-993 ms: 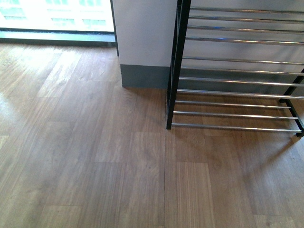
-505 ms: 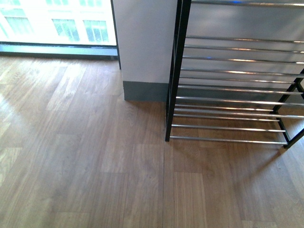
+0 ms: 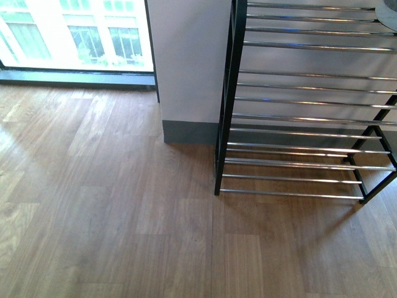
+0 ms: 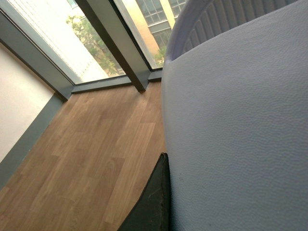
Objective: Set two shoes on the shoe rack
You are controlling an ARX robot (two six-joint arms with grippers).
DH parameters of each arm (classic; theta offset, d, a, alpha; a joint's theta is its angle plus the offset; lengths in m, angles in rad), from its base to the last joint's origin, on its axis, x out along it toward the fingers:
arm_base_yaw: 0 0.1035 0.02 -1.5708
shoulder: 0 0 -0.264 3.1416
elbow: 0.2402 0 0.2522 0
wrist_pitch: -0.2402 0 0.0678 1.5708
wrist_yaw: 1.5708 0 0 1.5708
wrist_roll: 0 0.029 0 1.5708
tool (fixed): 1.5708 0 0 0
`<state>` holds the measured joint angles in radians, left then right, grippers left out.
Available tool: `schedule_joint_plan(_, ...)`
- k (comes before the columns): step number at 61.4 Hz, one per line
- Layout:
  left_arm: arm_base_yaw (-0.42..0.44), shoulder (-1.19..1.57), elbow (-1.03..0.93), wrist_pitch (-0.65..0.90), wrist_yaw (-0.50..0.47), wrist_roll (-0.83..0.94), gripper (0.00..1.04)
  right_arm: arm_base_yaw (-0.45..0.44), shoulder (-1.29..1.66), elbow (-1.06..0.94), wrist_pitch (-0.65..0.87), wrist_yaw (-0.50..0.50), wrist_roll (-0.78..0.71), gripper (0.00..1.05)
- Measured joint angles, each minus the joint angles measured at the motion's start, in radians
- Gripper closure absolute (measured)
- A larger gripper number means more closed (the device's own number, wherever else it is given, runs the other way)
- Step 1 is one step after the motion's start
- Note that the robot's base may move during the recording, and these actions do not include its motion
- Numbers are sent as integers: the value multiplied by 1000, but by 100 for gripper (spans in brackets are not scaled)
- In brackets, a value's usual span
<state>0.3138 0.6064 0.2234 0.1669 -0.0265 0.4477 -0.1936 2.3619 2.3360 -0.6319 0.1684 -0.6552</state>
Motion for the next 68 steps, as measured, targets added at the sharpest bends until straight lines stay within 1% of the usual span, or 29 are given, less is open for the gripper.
schedule_joint_plan(6,0,0,0,0,0,0,103,0,19,-12,-10,-9,-3,103)
schedule_joint_plan(22,0,0,0,0,0,0,103,7,20,-138,64,-2,-23,103)
schedule_joint_plan(37,0,0,0,0,0,0,103,19,20,-237,180,39,-134,103)
schedule_joint_plan(47,0,0,0,0,0,0,103,22,23,-248,202,42,-155,103)
schedule_joint_plan(53,0,0,0,0,0,0,103,23,34,-250,243,45,-160,103)
schedule_joint_plan(68,0,0,0,0,0,0,103,28,44,-251,255,45,-165,103)
